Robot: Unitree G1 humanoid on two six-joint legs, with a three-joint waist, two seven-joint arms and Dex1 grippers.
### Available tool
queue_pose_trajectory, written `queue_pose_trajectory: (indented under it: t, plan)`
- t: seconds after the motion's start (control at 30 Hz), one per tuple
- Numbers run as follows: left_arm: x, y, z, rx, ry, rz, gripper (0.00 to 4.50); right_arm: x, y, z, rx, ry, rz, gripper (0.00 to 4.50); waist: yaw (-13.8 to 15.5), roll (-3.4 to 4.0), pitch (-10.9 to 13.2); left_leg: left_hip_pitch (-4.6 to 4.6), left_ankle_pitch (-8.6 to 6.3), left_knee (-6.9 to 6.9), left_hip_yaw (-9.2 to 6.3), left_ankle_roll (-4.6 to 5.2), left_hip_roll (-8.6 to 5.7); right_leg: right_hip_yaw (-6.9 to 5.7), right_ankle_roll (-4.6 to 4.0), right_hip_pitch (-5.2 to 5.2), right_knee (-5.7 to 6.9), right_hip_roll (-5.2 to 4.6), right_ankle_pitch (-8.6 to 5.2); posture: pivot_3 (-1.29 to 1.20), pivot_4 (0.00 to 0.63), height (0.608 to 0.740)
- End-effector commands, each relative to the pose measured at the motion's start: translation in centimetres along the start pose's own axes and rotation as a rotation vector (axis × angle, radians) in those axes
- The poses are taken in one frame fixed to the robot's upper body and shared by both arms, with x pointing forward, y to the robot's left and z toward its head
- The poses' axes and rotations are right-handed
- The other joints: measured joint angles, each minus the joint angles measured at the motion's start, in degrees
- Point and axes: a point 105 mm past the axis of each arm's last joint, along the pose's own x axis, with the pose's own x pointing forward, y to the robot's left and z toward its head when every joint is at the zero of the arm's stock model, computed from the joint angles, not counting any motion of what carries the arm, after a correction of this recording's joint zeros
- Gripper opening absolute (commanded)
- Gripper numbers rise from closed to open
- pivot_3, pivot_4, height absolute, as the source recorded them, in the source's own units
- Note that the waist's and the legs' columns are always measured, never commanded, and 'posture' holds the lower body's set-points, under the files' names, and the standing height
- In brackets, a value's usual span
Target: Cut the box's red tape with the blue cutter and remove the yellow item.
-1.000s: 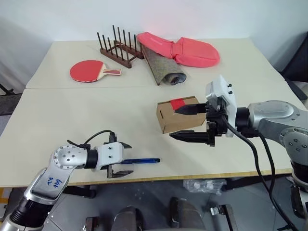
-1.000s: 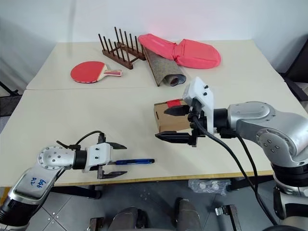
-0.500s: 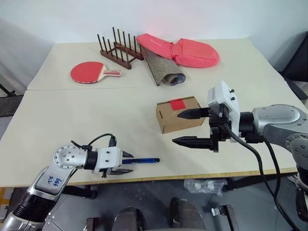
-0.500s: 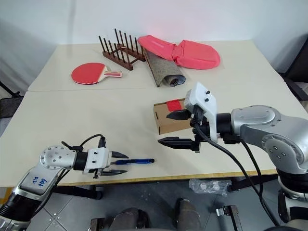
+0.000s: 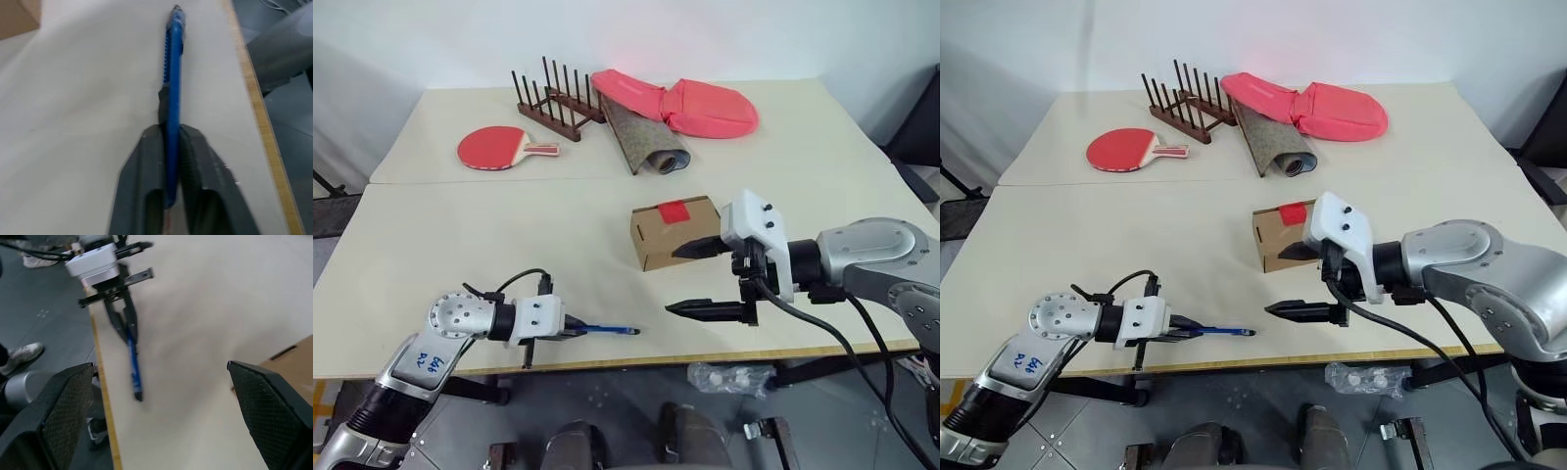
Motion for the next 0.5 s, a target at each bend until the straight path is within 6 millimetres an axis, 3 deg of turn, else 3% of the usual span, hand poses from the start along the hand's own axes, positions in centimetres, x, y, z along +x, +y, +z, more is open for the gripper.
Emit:
queue_pose_trajectory:
  t: [0.03, 0.27, 0.5]
  plan:
    - [0.3, -0.8, -2.7, -0.088, 0.103, -0.014, 0.42, 0.2, 0.9, 0.3, -0.077, 0.029, 0.027, 4.5, 0.01, 0.0, 0.0, 0.0, 0.0, 0.0, 0.0, 0.0, 0.01, -0.01, 0.0, 0.0, 0.0, 0.0, 0.0, 0.0, 0.15, 0.74]
    - [0.2, -0.3, -2.4, -0.069, 0.106, 0.03, 0.42, 1.8, 1.4, -0.1, -0.111, 0.069, 0.056, 4.5, 0.0, 0.01, 0.0, 0.01, 0.0, 0.0, 0.0, -0.01, 0.02, 0.0, -0.01, -0.01, 0.0, 0.0, 0.0, 0.0, 0.15, 0.74]
    - [0.4, -1.3, -2.3, -0.056, 0.134, 0.064, 0.42, 1.9, 1.2, -0.2, -0.107, 0.069, 0.053, 4.5, 0.07, 0.01, 0.0, -0.02, 0.0, 0.0, -0.02, -0.01, 0.01, -0.01, -0.01, -0.01, -0.02, -0.03, 0.0, 0.0, 0.15, 0.74]
